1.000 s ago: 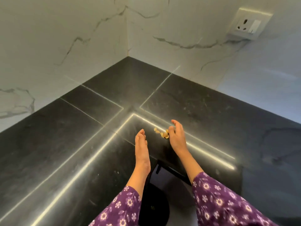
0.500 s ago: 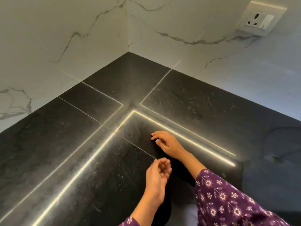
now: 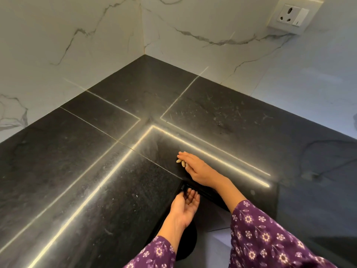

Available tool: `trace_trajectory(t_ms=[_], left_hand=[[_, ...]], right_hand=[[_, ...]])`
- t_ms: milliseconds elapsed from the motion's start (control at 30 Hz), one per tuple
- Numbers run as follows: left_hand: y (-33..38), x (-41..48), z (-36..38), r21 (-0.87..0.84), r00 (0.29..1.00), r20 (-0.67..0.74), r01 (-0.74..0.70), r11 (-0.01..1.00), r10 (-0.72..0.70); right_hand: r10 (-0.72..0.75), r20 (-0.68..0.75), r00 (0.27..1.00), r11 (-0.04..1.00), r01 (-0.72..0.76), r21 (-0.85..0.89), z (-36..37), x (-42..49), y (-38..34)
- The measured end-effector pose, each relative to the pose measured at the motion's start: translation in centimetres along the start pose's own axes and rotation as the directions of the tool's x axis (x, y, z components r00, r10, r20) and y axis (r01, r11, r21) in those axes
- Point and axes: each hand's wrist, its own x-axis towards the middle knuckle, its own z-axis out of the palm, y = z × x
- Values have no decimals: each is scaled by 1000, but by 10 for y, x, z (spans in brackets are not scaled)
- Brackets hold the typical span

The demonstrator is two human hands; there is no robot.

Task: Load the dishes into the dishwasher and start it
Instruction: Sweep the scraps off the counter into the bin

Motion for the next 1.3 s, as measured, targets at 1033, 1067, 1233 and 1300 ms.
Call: trace_trajectory(t_ms=[1033, 1067, 1233, 1300], left_hand=[[3, 0, -3, 16, 992, 122, -13, 1000, 11], [2, -1, -3, 41, 990, 137, -22, 999, 16], [2, 0, -5, 49, 985, 174, -14, 999, 6], [1, 1, -6, 50, 985, 175, -12, 999, 3]], right_hand=[[50, 178, 983, 999, -50, -5, -26, -45, -45], [54, 226, 973, 998, -48, -31, -19, -47, -46], [77, 251, 965, 996, -65, -58, -9, -47, -41], [80, 255, 964, 995, -63, -75, -9, -48, -41]])
